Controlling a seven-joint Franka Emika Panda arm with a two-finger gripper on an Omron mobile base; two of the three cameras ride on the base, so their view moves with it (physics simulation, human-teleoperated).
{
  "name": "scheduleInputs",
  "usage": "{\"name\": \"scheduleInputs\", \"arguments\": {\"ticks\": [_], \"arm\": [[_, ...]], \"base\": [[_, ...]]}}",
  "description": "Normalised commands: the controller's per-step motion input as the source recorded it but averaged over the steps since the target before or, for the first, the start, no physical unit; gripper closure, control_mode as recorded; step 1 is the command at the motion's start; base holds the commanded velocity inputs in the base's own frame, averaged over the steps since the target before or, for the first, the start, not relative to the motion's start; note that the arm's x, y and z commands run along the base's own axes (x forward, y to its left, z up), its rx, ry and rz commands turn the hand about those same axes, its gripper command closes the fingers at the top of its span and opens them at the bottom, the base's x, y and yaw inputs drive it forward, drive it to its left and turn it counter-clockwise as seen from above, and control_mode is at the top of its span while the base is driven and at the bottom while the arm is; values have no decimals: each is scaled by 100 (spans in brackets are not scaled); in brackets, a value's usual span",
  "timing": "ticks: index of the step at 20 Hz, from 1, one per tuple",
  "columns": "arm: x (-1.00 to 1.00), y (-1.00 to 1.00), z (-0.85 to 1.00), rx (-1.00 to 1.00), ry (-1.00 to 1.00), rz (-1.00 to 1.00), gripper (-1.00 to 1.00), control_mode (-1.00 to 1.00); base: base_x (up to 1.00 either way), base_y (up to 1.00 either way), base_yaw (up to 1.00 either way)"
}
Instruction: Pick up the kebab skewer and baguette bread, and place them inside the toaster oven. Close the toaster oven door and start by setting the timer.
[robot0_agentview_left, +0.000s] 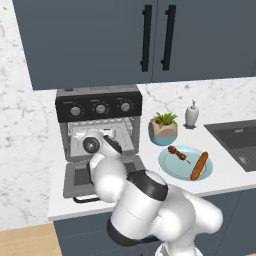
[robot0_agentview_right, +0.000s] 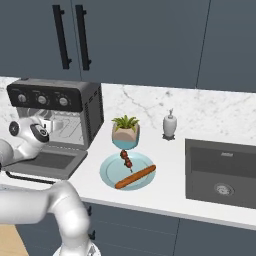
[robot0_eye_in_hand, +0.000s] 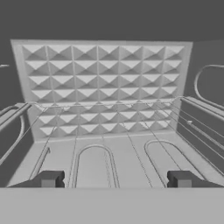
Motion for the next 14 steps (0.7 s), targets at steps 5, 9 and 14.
{"name": "scheduleInputs", "arguments": {"ticks": [5,9,14], "arm": [[-70,0,-57,-3,20,0,-100,-100],[-97,0,-56,-4,14,0,-100,-100],[-88,-1,-33,-2,28,0,-100,-100]], "base": [[0,0,0],[0,0,0],[0,0,0]]}}
